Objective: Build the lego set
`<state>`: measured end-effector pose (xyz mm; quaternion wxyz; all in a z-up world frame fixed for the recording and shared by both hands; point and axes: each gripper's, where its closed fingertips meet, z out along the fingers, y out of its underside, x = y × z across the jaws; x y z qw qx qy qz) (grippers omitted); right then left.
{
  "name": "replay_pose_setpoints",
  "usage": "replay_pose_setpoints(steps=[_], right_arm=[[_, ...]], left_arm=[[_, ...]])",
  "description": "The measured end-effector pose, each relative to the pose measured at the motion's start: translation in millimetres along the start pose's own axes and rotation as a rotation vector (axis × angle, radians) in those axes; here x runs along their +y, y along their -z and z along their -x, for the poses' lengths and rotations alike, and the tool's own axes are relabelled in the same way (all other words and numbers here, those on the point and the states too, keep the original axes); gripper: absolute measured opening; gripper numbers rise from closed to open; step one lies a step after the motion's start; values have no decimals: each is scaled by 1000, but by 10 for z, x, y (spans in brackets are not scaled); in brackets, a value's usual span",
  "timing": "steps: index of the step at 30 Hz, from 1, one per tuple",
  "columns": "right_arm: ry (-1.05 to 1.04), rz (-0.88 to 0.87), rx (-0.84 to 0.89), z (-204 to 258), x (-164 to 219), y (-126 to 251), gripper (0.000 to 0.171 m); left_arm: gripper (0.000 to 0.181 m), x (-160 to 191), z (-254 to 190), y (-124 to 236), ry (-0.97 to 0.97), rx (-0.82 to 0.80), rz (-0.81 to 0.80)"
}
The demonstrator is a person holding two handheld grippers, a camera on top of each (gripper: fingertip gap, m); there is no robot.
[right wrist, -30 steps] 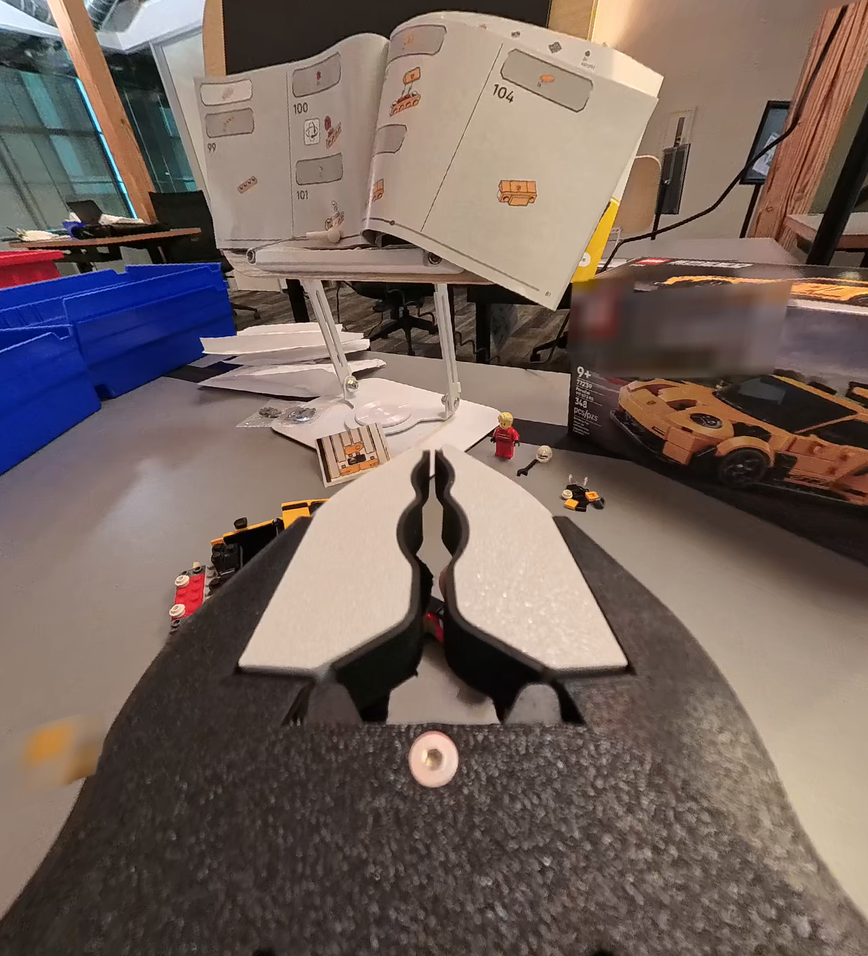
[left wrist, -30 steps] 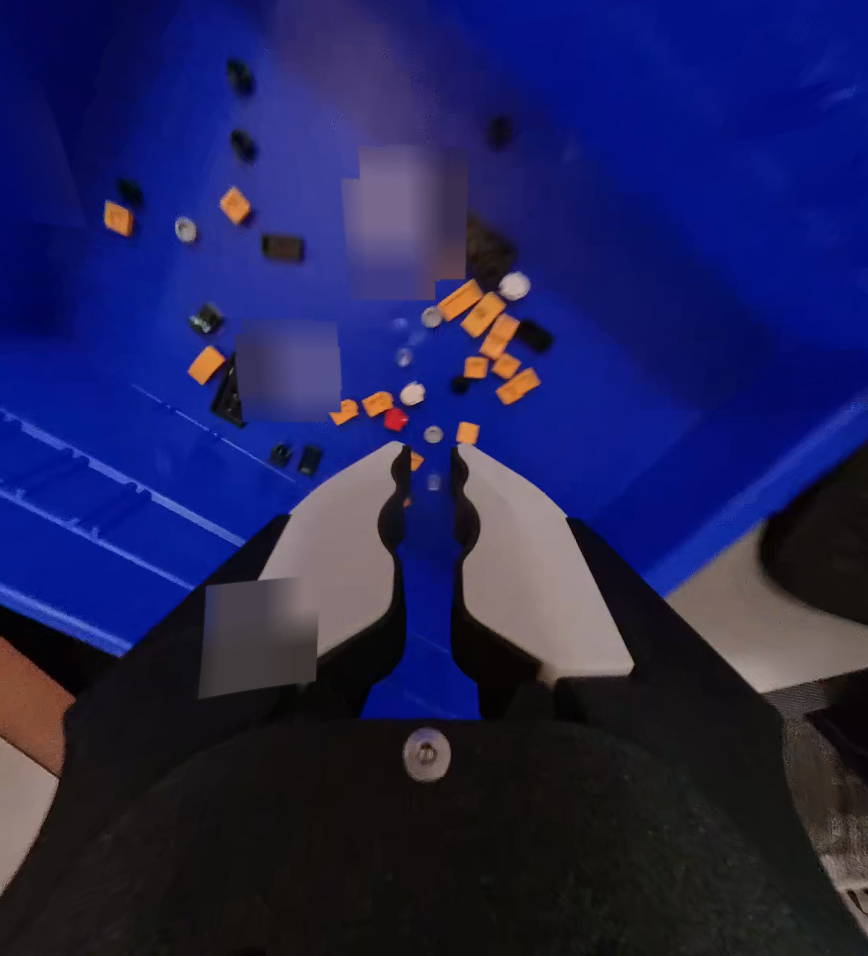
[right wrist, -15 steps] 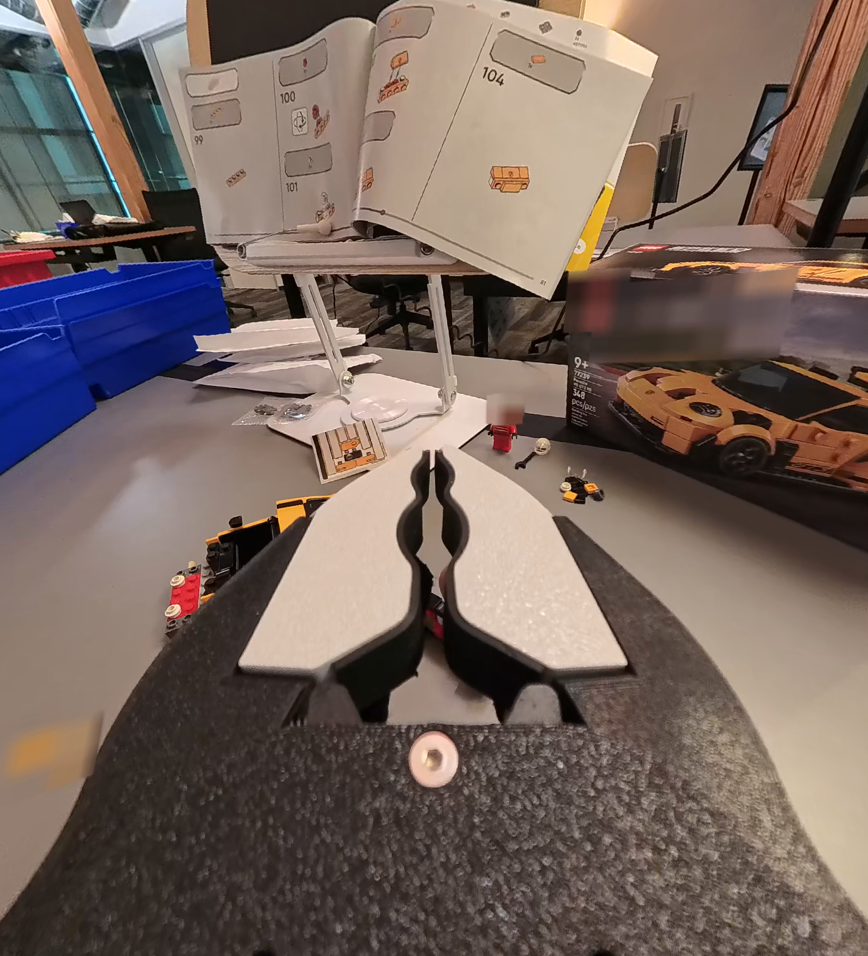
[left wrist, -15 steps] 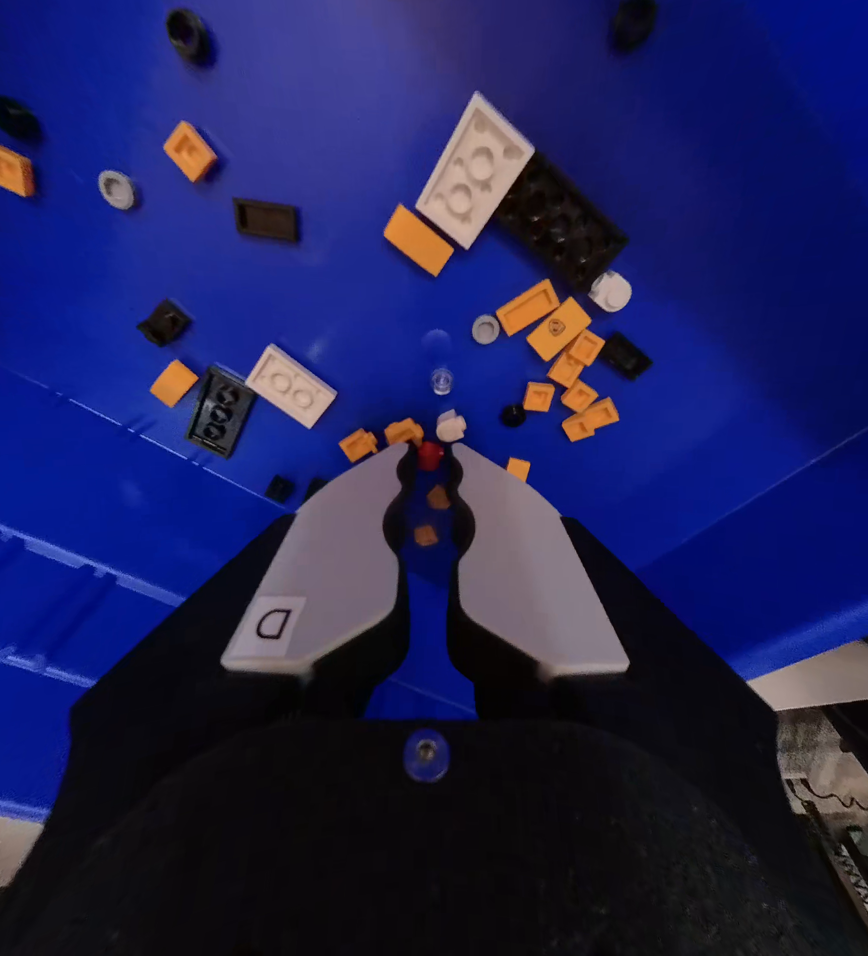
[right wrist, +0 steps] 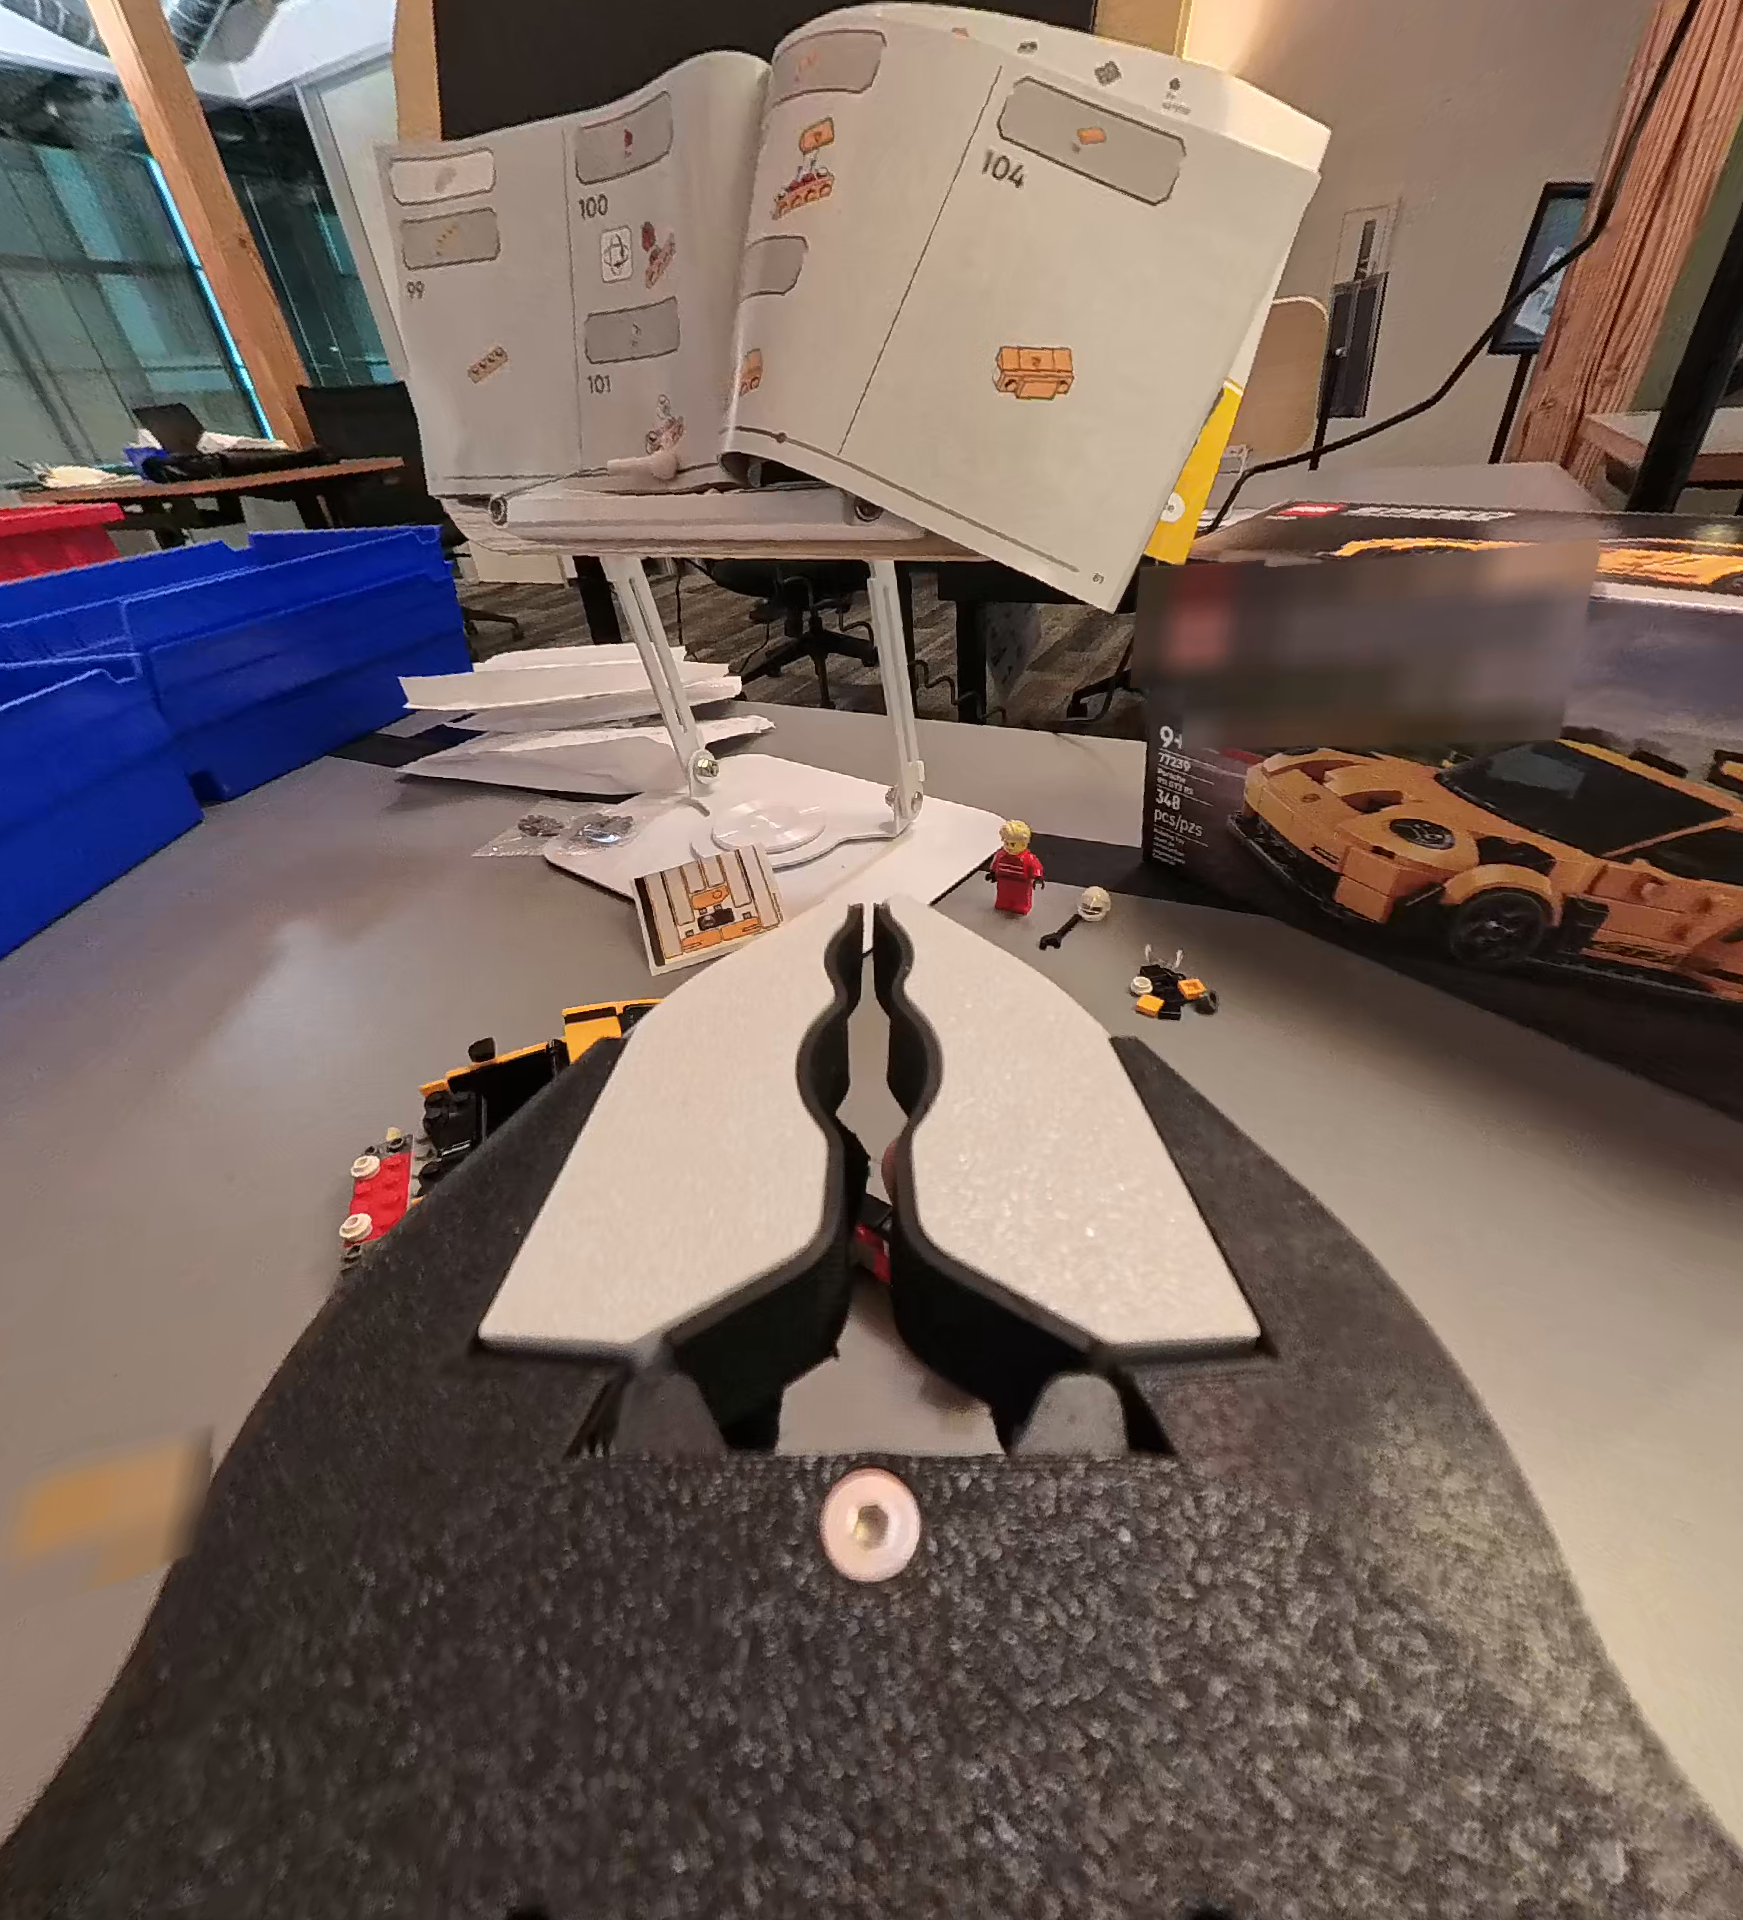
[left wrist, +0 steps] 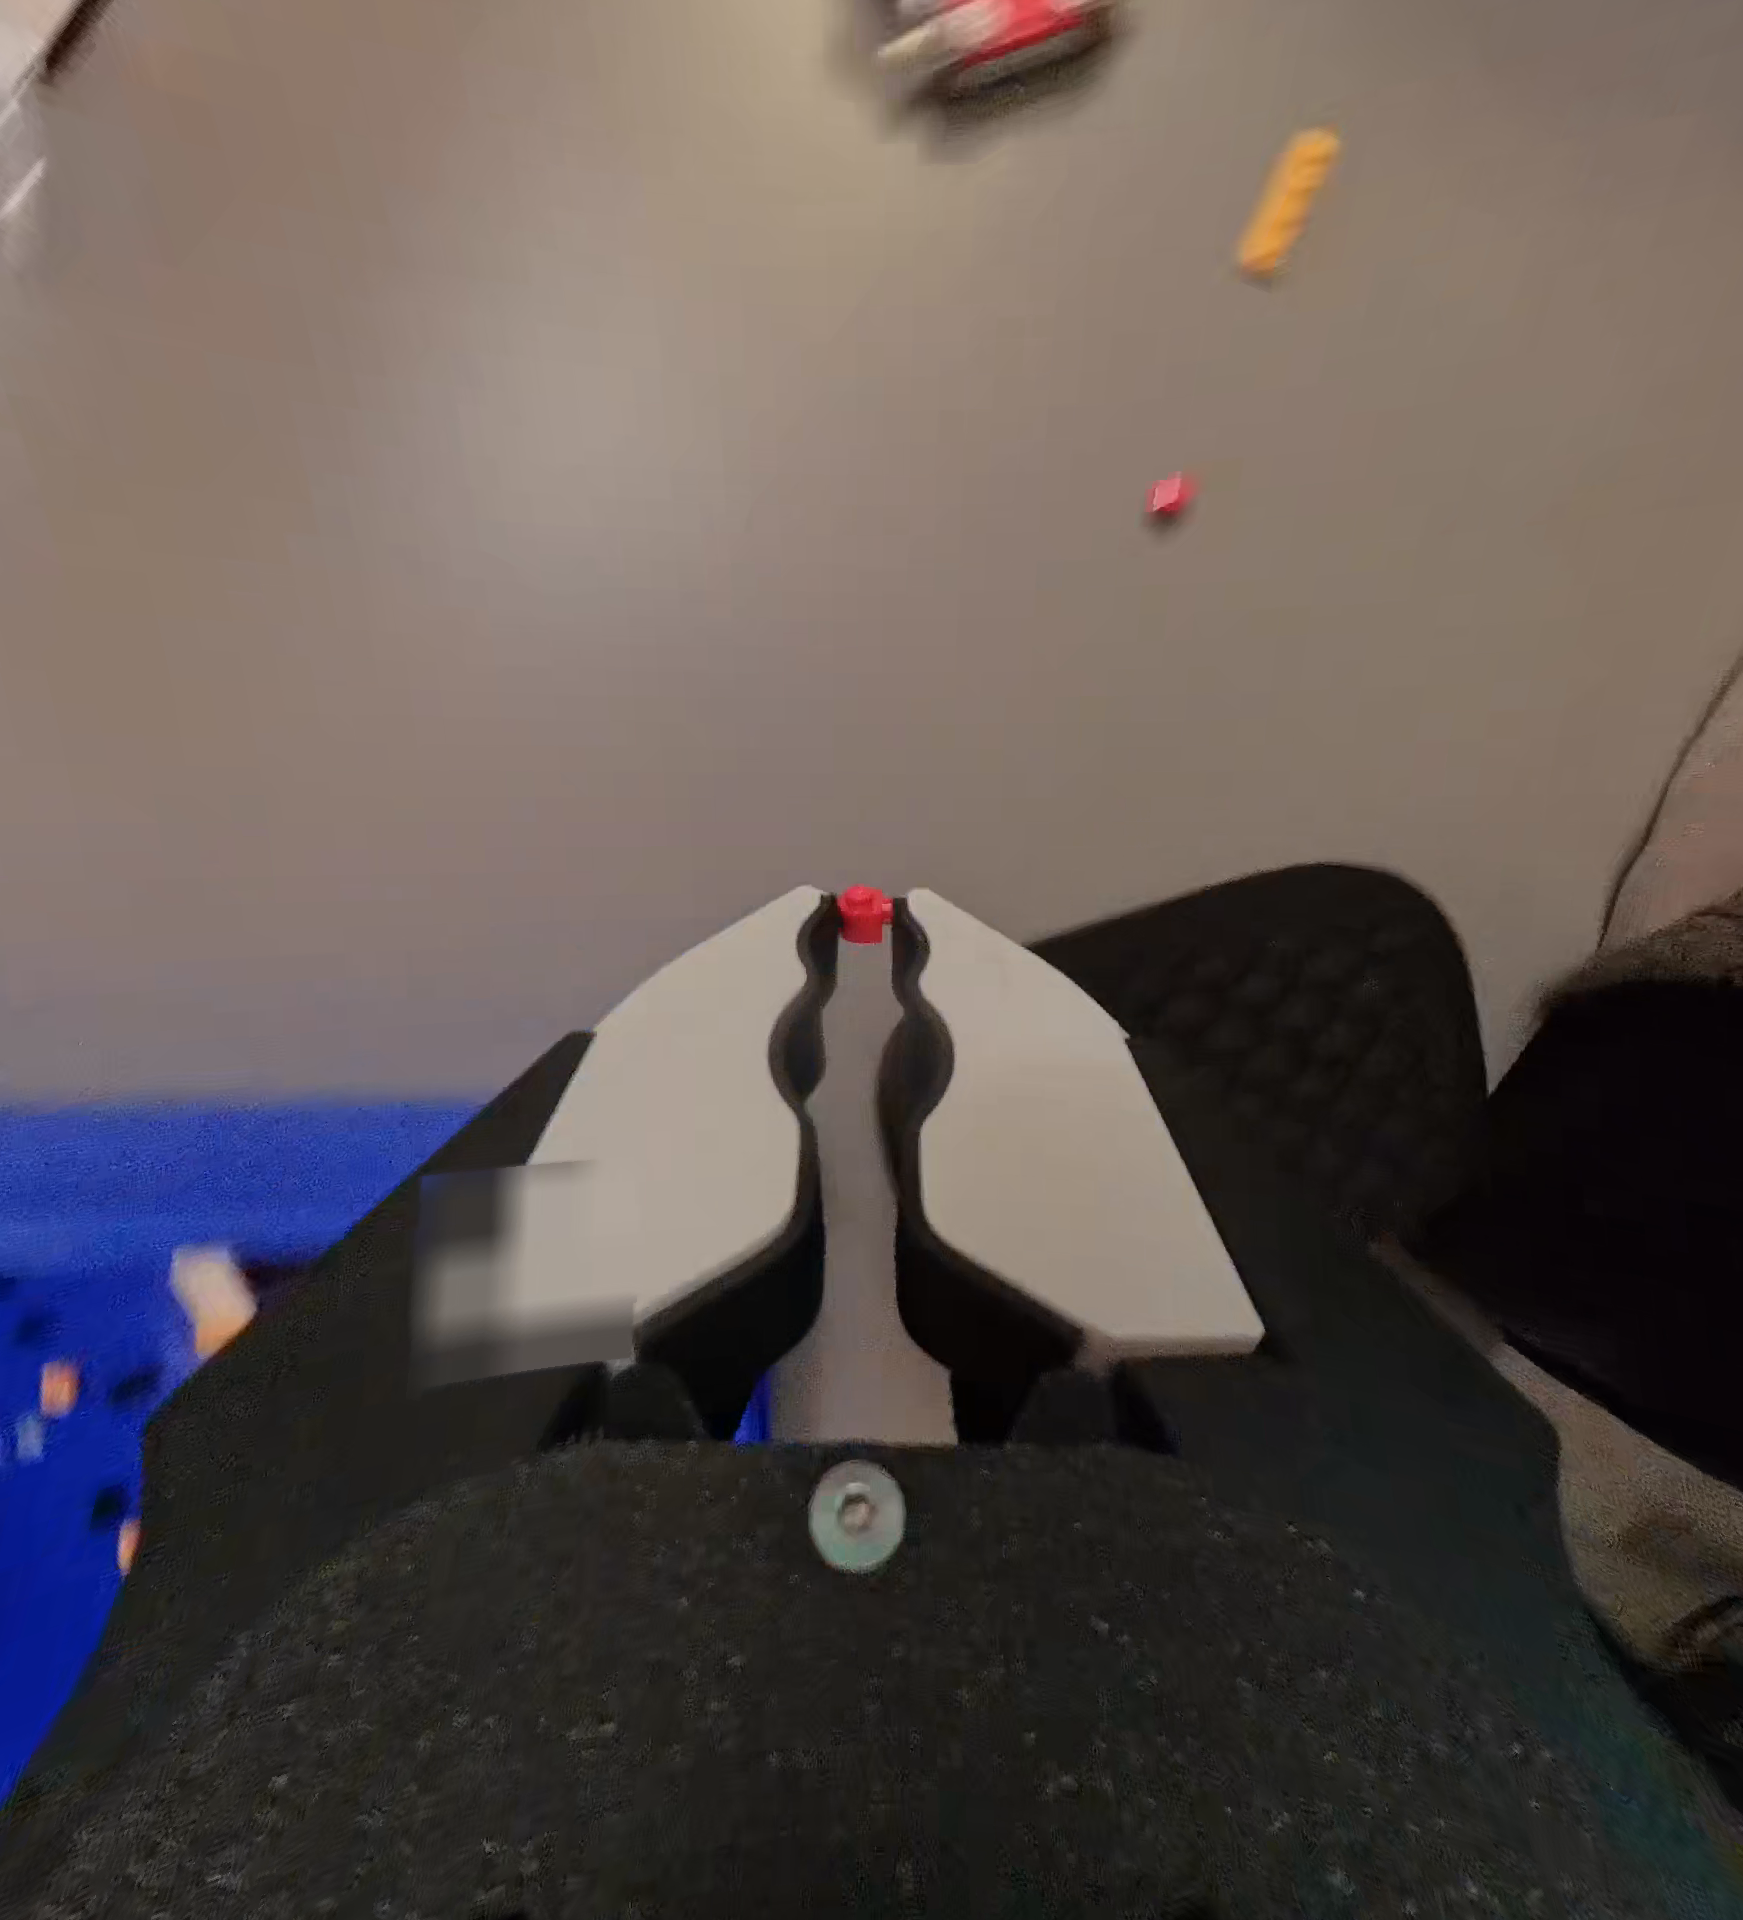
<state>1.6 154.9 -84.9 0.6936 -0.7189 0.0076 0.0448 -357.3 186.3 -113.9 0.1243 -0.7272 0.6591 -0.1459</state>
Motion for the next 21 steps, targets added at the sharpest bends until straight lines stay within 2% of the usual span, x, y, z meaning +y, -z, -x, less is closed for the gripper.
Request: replay_pose_setpoints(steps=[5, 9, 16, 21], right_arm=[[32, -10, 9, 4, -25, 18, 1], [46, -11, 5, 11, -32, 21, 1], [42, -15, -5, 7, -48, 28, 1], [41, -9, -11, 23, -30, 19, 1]], left_arm=[[10, -512, -788, -754, -257, 150, 0], [9, -732, -973, -1119, -347, 154, 21], [10, -739, -957, -1353, -415, 127, 100], [19, -666, -966, -1383, -417, 116, 96]])
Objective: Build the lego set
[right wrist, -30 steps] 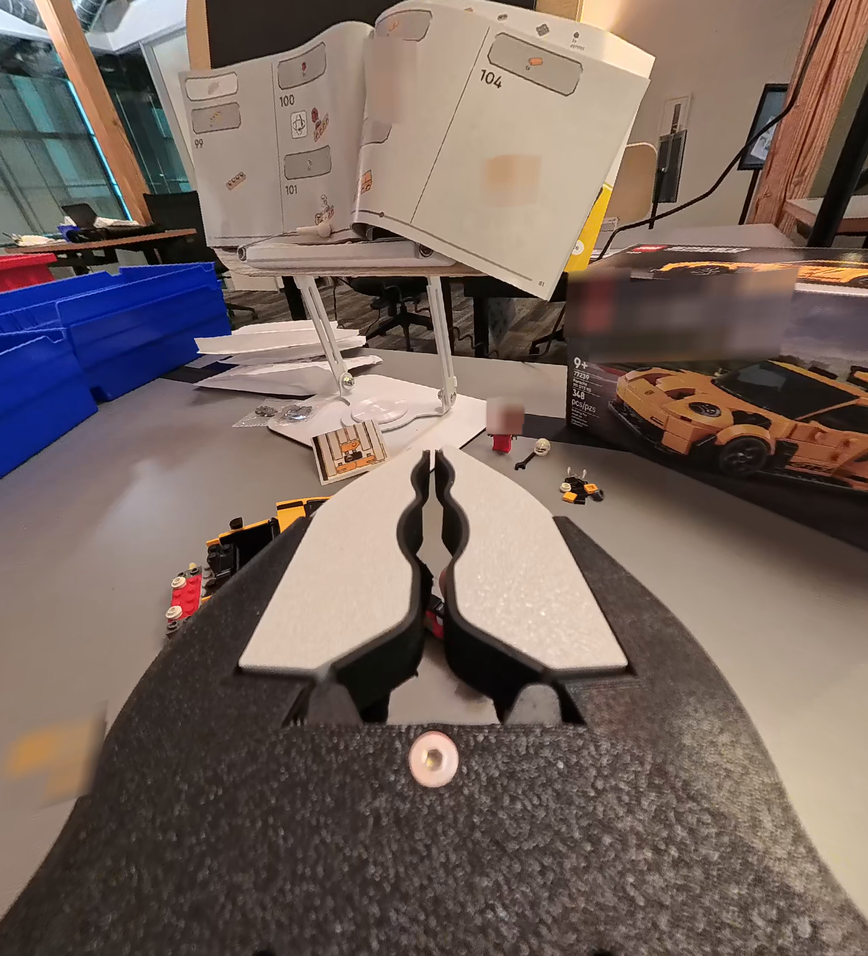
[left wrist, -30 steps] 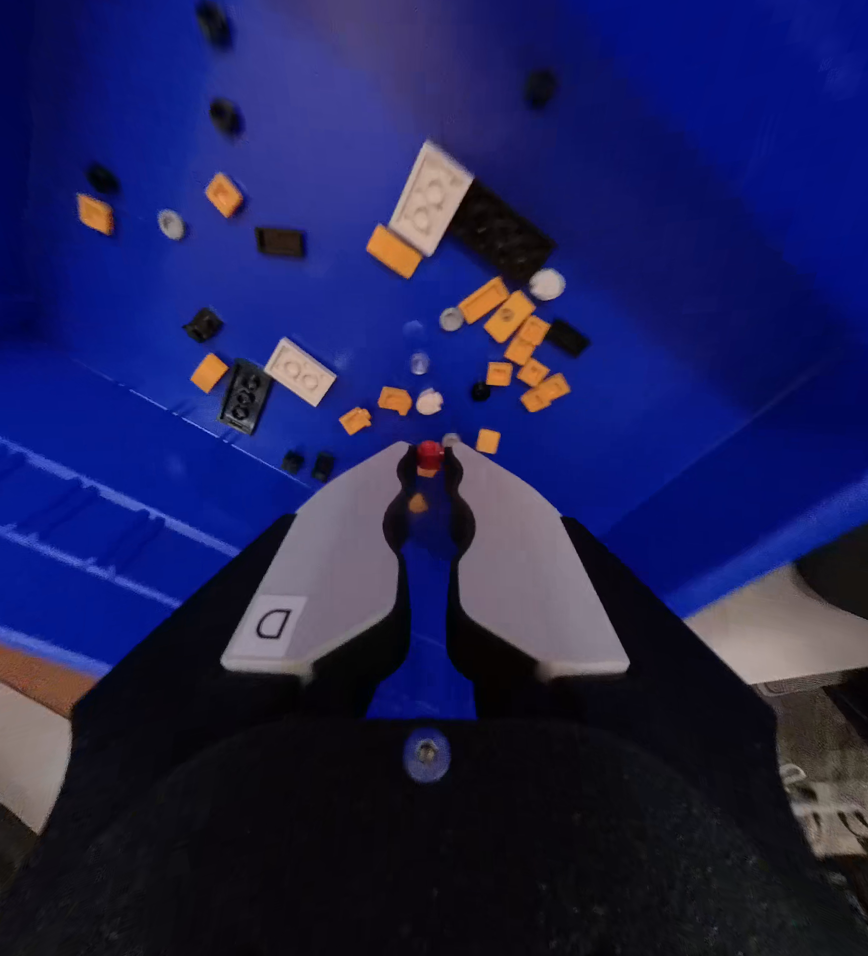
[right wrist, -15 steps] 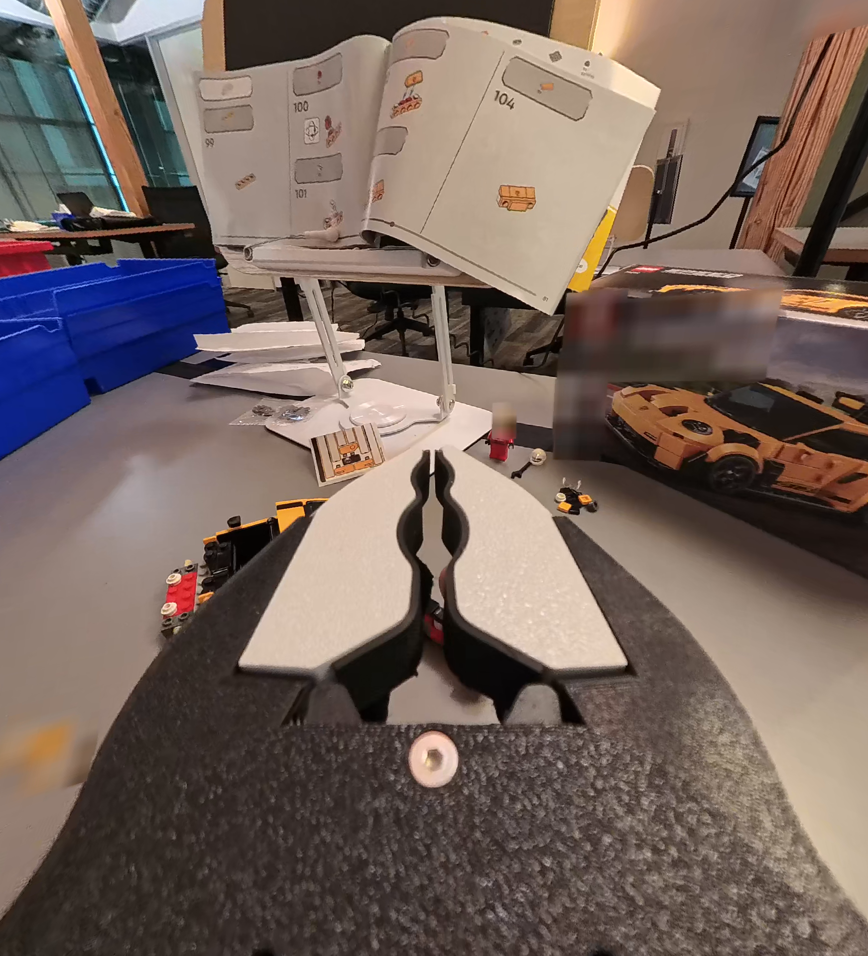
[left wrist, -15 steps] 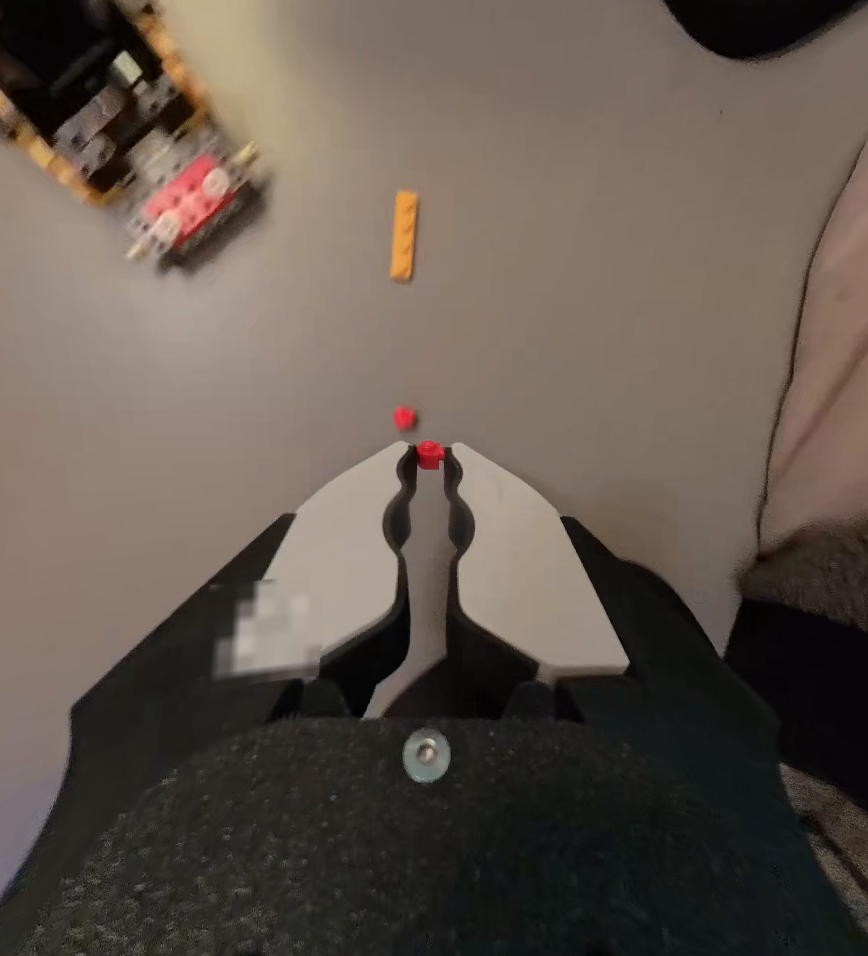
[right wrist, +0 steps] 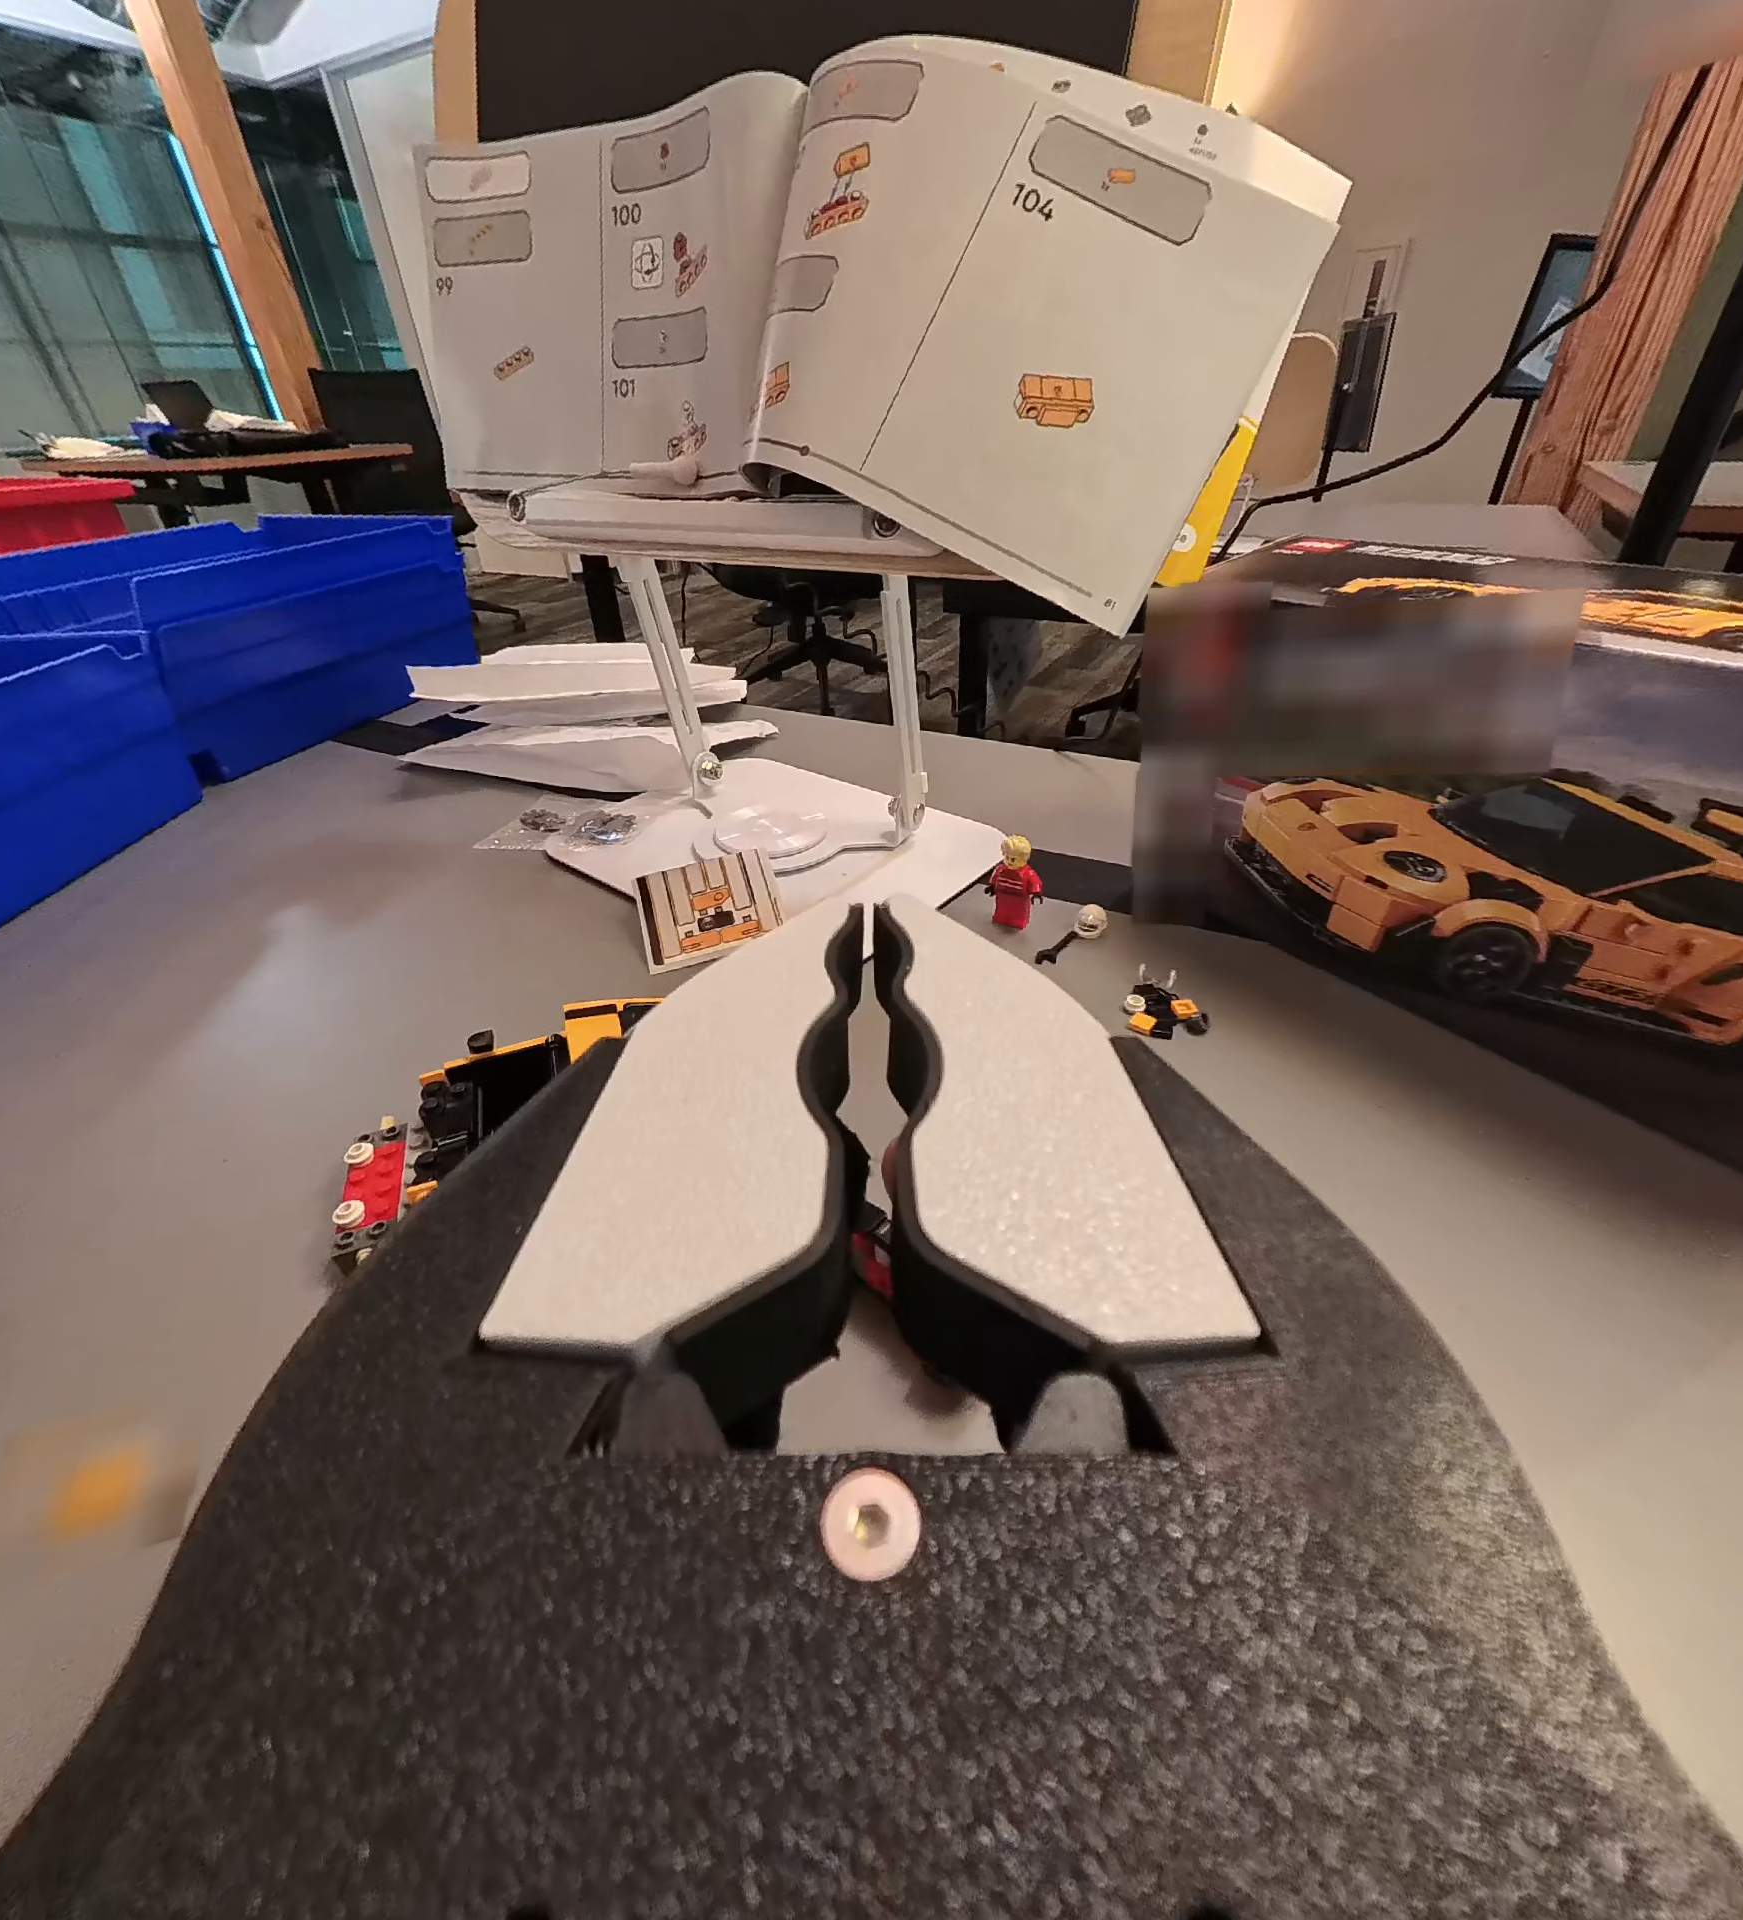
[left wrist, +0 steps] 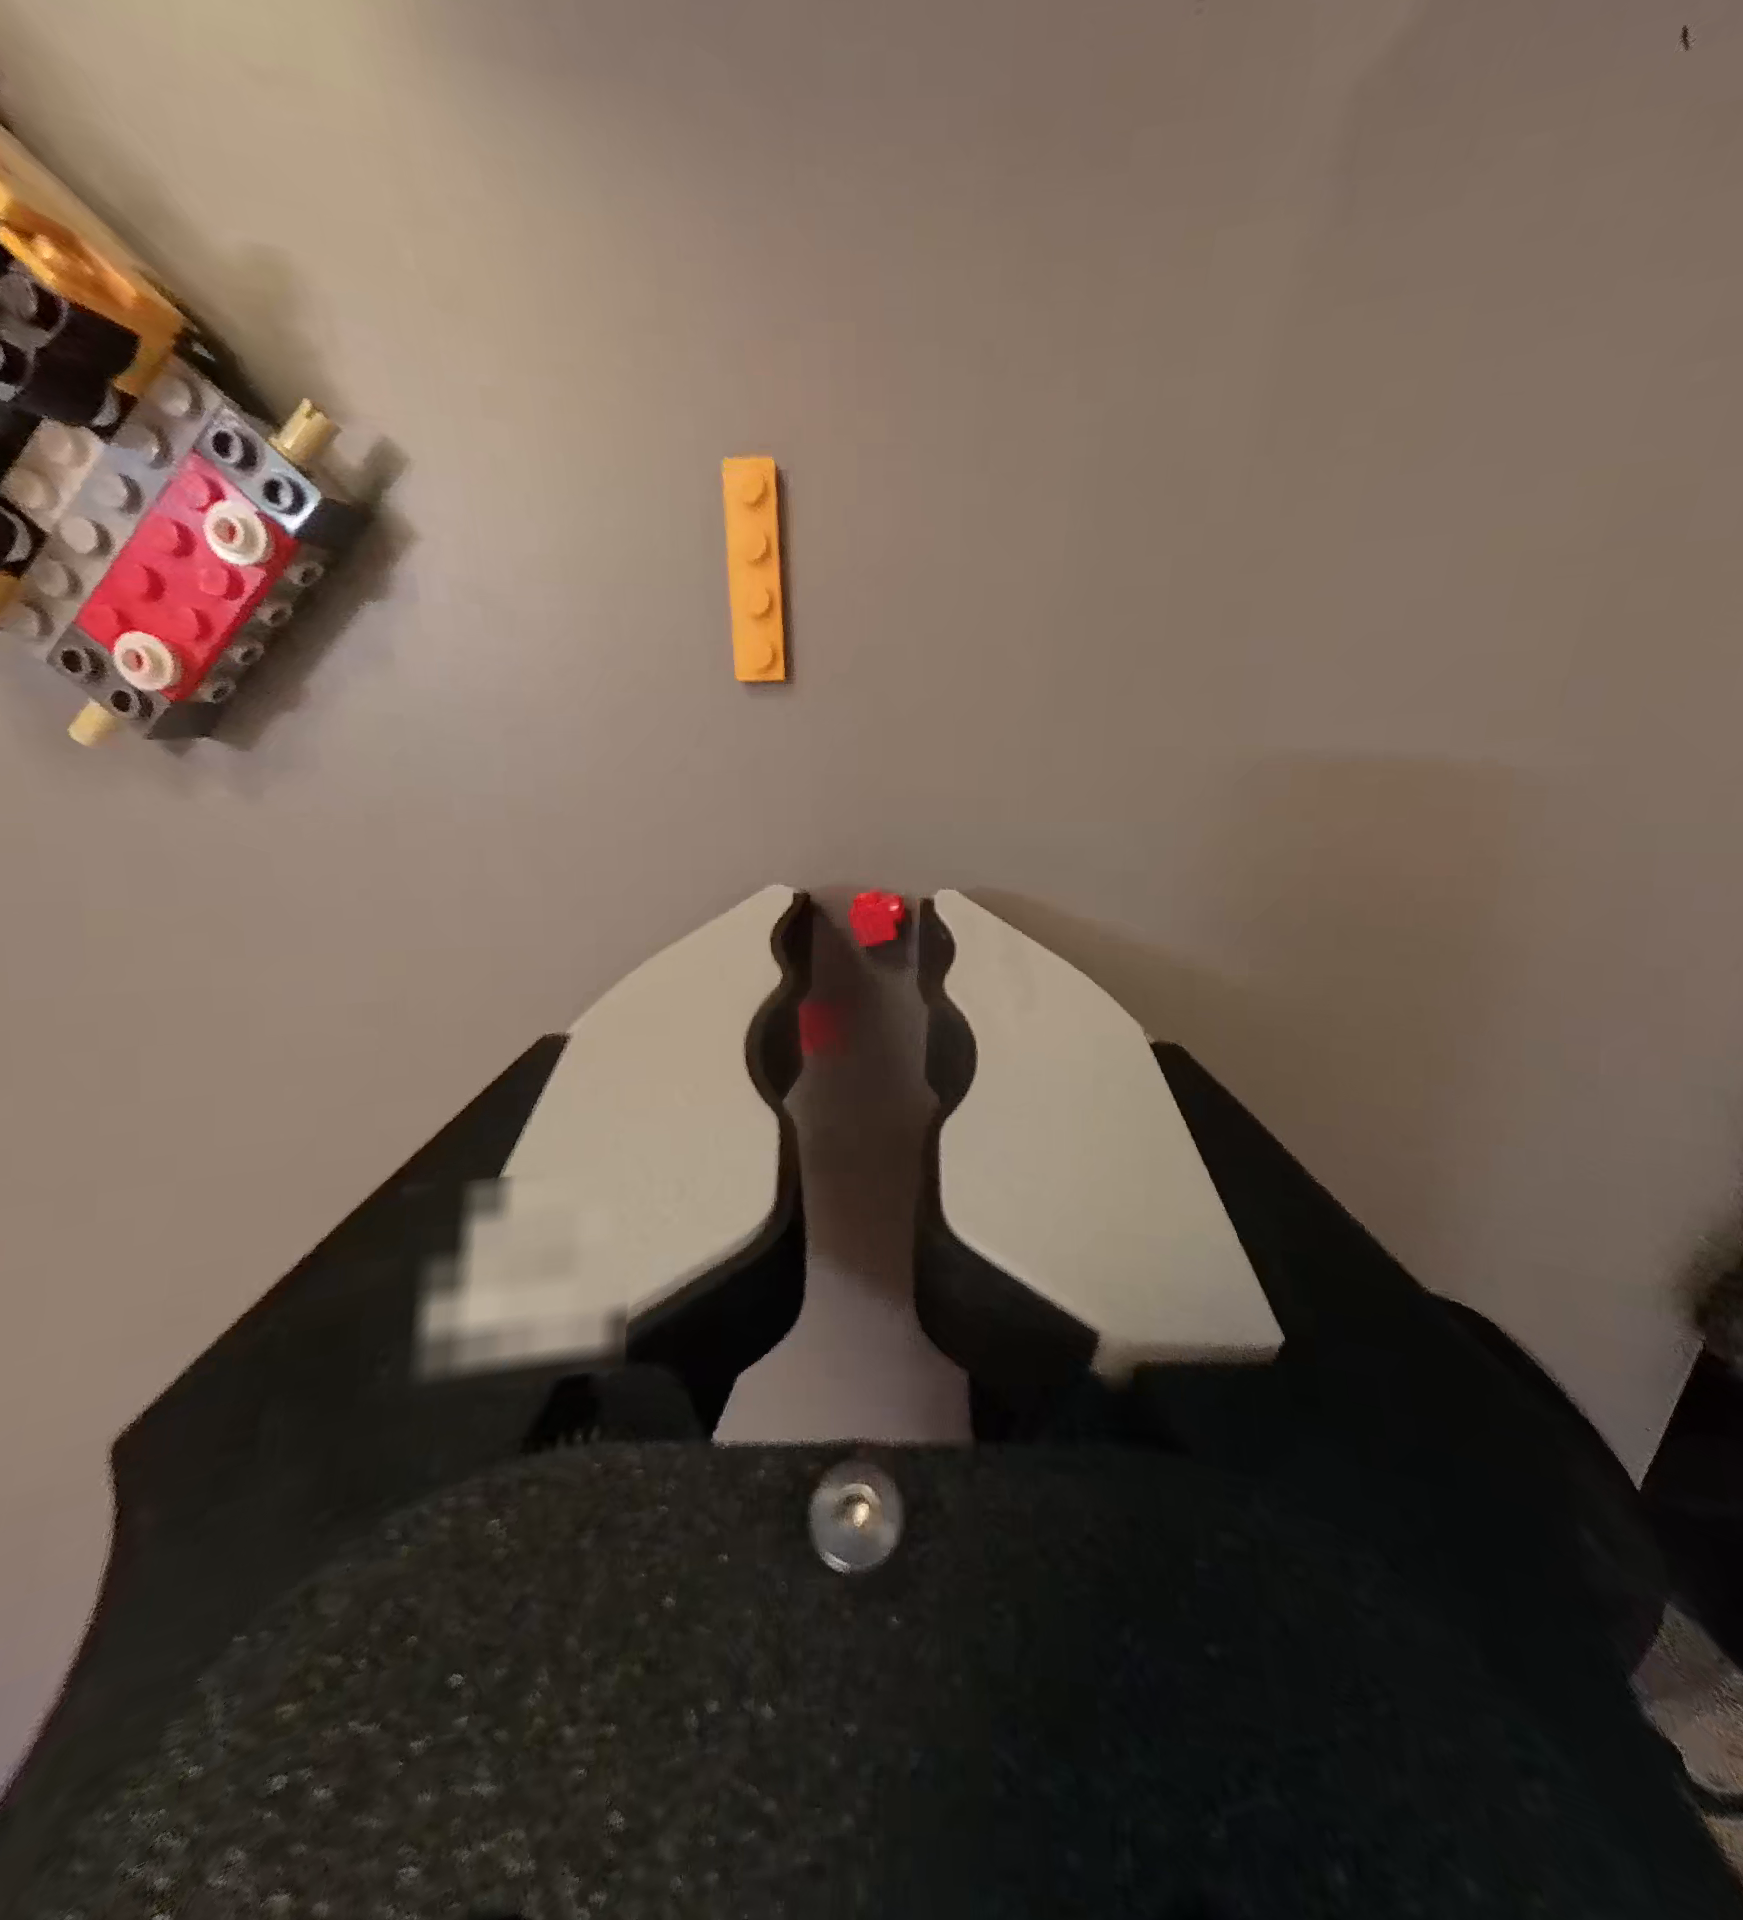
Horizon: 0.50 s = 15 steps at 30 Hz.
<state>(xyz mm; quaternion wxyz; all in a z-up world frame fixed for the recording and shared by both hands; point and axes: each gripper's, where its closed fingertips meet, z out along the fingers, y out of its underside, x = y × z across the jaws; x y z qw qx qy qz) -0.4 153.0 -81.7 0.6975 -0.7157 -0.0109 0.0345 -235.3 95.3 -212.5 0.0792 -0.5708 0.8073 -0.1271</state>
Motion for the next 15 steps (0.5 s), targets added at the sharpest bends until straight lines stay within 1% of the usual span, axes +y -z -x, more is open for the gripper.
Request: replay_pose_setpoints(steps=[3, 5, 7, 9, 11, 12, 13, 15], right_arm=[[1, 2, 1, 0, 7, -3, 1], [1, 0, 1, 1, 2, 0, 1], [-7, 0, 1, 0, 2, 0, 1], [-15, 0, 0, -1, 2, 1, 1], [-21, -1, -2, 1, -2, 0, 1], [-23, 0, -4, 3, -1, 0, 1], [-23, 0, -4, 1, -1, -1, 2], [-25, -1, -4, 0, -6, 1, 2]], left_arm=[[23, -18, -18, 49, 16, -18, -49], [24, -39, -24, 145, 47, -34, -101], [24, -56, -19, 362, 87, -67, -180], [21, 17, 80, 750, 160, -148, -282], [17, 308, 350, 1261, 283, -303, -356], [17, 553, 512, 1523, 354, -392, -366], [17, 854, 671, 1763, 432, -473, -355], [19, 1526, 911, 2090, 601, -556, -287]])
